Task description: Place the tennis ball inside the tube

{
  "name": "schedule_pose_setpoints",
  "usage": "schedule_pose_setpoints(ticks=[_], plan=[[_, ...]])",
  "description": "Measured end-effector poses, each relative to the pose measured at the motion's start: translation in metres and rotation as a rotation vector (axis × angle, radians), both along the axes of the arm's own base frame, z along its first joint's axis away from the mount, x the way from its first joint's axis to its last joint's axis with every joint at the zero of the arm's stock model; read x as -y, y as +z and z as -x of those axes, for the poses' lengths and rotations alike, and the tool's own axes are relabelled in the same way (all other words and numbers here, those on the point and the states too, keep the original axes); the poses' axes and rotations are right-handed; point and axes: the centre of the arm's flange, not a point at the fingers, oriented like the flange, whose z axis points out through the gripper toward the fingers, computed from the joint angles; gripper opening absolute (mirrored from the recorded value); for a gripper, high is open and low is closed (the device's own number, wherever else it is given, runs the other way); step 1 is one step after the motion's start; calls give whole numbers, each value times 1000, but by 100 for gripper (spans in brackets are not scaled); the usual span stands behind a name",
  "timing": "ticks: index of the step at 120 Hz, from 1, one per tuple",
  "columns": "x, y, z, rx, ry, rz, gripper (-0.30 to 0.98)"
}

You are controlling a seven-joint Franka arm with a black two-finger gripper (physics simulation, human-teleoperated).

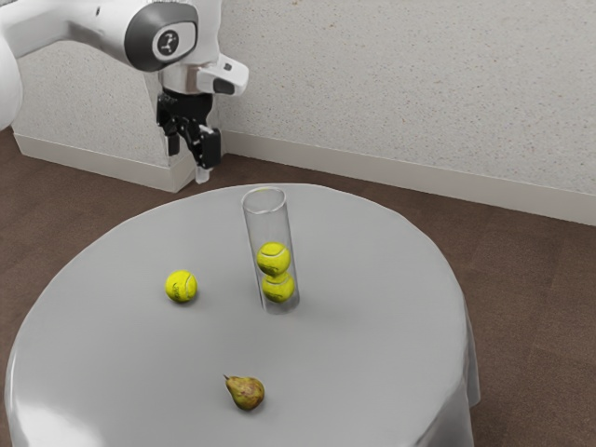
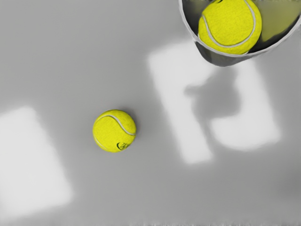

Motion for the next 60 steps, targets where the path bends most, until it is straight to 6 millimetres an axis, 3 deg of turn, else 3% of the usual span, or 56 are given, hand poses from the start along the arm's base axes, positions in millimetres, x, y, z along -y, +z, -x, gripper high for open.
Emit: schedule_pose_setpoints(ticks=[26, 36, 45, 60], plan=[[-11, -15, 7, -38, -1, 10, 69], [-18, -48, 17, -96, 4, 18, 69], [-23, -90, 27, -173, 16, 44, 69], [-50, -139, 53, -250, 89, 122, 69]])
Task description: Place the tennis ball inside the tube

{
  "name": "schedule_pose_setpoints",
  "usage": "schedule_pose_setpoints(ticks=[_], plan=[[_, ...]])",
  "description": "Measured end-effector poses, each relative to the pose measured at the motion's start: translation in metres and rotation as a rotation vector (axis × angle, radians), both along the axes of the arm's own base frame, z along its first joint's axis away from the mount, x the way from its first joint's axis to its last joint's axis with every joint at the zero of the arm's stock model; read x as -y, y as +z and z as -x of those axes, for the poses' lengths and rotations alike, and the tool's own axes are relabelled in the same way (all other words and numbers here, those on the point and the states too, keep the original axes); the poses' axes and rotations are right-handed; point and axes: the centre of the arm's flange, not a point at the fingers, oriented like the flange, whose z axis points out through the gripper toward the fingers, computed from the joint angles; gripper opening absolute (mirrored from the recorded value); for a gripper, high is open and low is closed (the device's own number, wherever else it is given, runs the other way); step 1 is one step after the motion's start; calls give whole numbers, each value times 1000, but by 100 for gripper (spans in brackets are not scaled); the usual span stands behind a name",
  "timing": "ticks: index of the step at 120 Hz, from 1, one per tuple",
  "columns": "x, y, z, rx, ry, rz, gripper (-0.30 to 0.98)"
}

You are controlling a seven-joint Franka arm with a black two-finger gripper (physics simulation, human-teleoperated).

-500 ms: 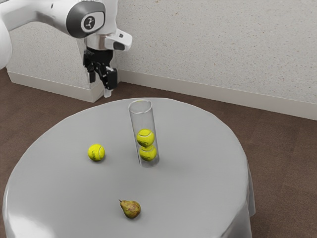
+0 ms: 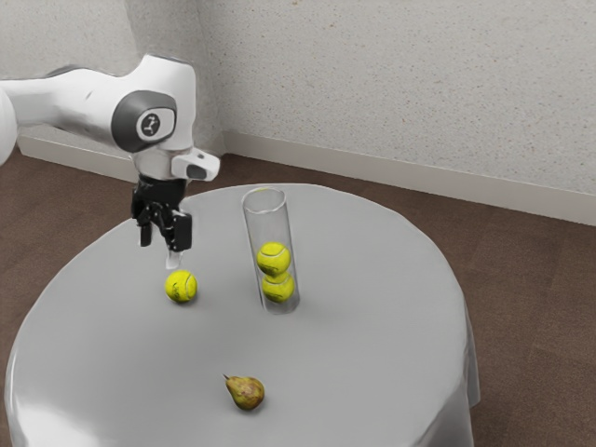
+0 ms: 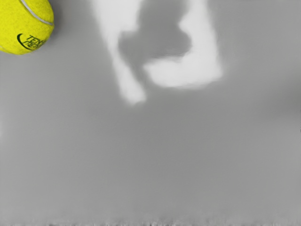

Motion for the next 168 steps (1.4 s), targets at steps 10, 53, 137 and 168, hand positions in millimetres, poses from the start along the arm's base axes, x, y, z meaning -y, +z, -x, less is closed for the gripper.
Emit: schedule_pose_setpoints(ticks=[10, 53, 137, 168], plan=[[-18, -29, 8, -7, 47, 34, 69], [-73, -116, -48, 49, 144, 75, 69], [-116, -184, -94, 92, 248, 107, 40], [-92, -120, -99, 201, 220, 111, 27]])
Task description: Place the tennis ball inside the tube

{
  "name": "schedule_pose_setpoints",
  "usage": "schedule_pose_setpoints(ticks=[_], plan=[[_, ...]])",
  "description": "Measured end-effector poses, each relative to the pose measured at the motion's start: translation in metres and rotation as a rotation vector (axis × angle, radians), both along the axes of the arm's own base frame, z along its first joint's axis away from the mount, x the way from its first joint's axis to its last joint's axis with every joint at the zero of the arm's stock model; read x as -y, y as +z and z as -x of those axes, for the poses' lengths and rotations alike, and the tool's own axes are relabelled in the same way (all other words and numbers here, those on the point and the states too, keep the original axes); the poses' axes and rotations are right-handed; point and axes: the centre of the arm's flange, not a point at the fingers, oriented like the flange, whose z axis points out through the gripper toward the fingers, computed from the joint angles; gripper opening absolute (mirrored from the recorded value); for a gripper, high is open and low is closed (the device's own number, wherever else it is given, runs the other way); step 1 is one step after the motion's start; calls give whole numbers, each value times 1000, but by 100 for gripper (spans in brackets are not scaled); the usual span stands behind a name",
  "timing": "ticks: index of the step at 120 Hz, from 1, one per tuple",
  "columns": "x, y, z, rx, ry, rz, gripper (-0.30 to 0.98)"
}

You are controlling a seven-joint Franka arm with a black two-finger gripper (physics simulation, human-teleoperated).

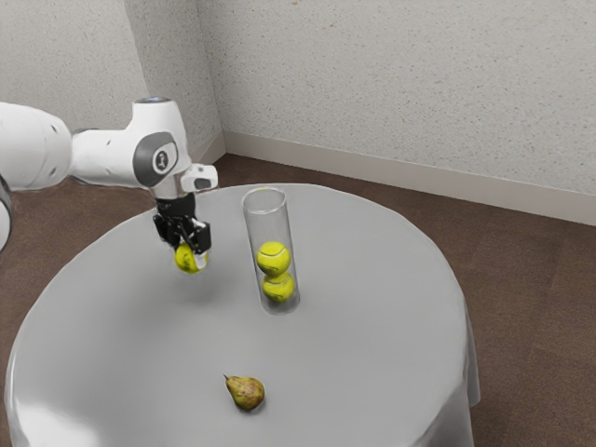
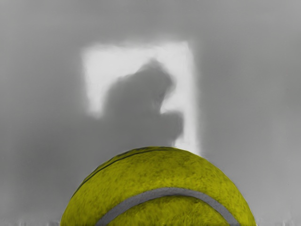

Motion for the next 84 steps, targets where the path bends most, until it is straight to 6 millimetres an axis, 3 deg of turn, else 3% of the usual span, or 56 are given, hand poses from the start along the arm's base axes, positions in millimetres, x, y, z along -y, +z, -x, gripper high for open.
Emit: schedule_pose_setpoints(ticks=[21, 39, 58, 84], plan=[[44, 126, 12, 188, -60, -15, 22], [81, 195, 15, 312, -114, -16, 20], [121, 219, 3, 370, -172, -2, 20], [142, 208, -5, 365, -198, 12, 20]])
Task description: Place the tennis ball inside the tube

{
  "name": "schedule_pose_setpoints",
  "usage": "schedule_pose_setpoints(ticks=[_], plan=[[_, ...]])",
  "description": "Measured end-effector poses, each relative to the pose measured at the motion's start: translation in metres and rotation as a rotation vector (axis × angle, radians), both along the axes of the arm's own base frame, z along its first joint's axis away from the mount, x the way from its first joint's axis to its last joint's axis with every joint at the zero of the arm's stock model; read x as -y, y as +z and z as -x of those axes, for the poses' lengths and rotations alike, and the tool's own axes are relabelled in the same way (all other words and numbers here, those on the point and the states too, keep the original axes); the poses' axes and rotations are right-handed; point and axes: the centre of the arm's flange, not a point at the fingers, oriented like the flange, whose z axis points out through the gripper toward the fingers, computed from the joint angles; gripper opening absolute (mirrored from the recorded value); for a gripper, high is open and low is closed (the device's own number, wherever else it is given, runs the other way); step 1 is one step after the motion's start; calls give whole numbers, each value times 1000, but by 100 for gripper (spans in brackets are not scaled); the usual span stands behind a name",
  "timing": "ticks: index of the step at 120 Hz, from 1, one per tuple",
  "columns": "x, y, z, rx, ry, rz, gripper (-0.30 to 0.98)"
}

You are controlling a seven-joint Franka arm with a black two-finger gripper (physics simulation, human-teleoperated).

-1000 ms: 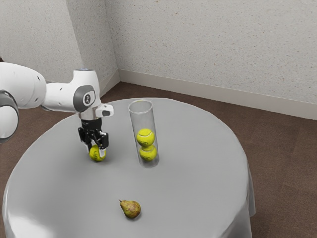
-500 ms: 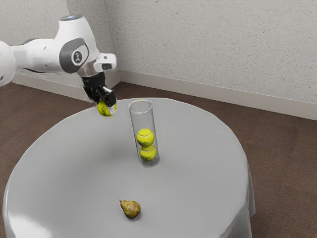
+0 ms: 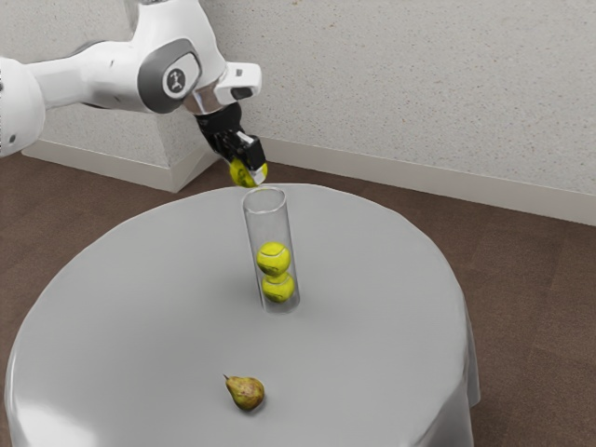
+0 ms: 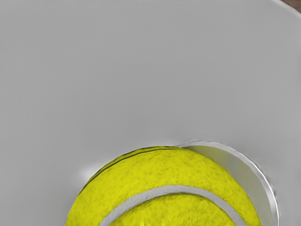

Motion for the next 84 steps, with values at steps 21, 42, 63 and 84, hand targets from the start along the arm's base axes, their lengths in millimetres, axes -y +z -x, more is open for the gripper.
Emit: schedule_pose_setpoints(ticks=[21, 42, 63, 84], plan=[[9, -1, -2, 2, -11, 2, 22], [18, -4, -7, 4, -27, 7, 38], [17, -4, -14, 8, -33, 13, 55], [18, 9, -5, -4, -46, 8, 63]])
